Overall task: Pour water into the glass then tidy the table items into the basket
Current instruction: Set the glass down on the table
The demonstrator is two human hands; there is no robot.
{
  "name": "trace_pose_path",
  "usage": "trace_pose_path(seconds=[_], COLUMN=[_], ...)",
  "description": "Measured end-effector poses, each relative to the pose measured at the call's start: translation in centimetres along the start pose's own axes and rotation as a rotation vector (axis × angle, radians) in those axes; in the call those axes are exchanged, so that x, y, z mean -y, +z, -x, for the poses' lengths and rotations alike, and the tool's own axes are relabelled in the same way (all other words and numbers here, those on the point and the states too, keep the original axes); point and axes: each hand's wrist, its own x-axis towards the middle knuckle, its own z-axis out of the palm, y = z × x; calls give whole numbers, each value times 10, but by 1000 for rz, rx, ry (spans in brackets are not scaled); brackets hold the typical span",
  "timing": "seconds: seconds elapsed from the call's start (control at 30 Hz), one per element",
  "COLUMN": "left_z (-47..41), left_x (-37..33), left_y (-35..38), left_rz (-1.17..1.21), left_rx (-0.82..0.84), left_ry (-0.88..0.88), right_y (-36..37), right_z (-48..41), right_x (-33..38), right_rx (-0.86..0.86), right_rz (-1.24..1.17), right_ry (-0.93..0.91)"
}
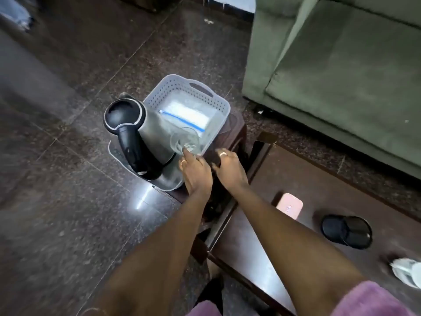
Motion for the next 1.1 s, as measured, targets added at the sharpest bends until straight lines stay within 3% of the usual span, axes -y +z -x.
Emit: trace_pose_path(seconds=[0.1,0.2,0.3,0.43,0.6,0.8,0.93,1.1], left_z=[-17,-28,-44,-52,-55,-49,-34,0], left_x=[4,16,30,37,38,35,22,-8], left_y=[-4,-6,-6,-6,-4,-6,-9,-4], left_rz=[53,130,174,323,392,341,446,543], left_rx=[-117,-126,-53,19,-10,-96,-212,-154], left_ry=[-150,-303,-274,-247,-256,-149,26,258], right_y=[13,28,42,54,58,45,21,-24], right_z=[-28,-46,-58,-64,-67,-54,-33,-7], right_x=[23,41,44,47,56,59,57,43], right_rx=[41,96,51,-63,-160,-210,-319,-492], right_rz=[-60,-50,77,70,48,-137,-393,-509], right_ry=[-44,20,107,177,220,247,97,-8])
